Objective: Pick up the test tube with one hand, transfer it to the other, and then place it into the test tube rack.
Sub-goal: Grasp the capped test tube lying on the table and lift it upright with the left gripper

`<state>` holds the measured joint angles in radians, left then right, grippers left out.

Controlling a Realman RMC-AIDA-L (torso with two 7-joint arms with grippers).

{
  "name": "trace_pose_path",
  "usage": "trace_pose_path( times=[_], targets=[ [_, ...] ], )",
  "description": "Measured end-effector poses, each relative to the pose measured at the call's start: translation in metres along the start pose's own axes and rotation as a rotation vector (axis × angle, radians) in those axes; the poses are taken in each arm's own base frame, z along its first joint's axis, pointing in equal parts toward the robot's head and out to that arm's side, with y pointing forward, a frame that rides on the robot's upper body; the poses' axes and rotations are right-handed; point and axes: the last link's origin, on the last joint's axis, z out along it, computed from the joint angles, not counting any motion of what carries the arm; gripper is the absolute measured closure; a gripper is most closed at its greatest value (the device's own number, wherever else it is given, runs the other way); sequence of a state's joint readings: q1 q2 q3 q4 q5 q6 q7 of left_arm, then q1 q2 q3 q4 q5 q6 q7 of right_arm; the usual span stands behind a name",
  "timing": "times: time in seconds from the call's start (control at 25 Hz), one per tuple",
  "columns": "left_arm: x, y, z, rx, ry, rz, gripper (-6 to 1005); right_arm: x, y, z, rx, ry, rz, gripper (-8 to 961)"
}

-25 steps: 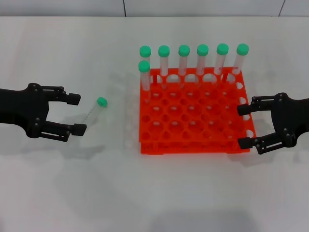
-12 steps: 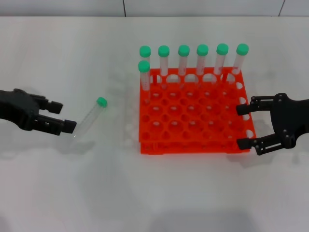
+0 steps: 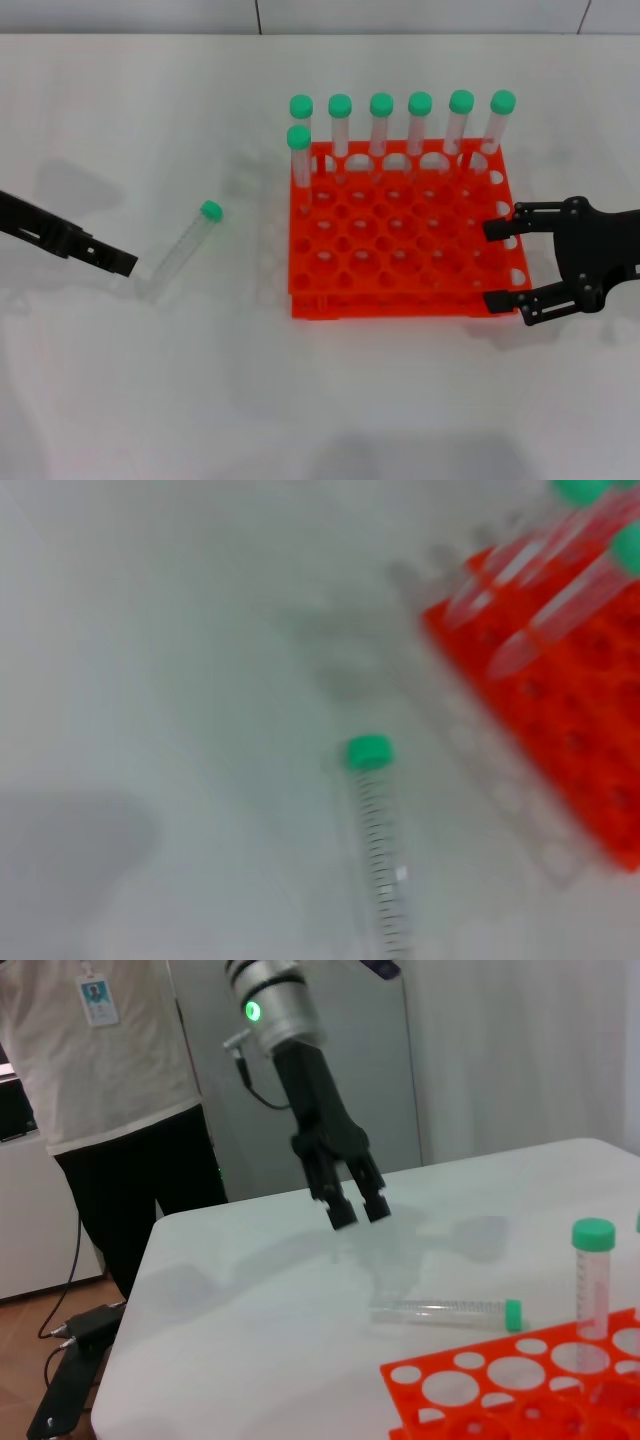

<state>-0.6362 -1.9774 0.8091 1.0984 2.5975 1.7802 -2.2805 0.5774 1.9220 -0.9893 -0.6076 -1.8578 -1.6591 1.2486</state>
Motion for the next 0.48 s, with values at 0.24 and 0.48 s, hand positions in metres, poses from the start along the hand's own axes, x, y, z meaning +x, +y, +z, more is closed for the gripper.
trace_pose_path(
  times=[0.24,0.48],
  targets=[
    [0.01,0.004,0.029,0.086,-0.097,0.018,170,0.0,0.001,0.004,0.0,-0.007,-0.008,84],
    [0.018,0.007,0.052,0.1,-0.106,0.01,172,-0.001,0.0,0.006,-0.001,-0.009,-0.016,84]
  ],
)
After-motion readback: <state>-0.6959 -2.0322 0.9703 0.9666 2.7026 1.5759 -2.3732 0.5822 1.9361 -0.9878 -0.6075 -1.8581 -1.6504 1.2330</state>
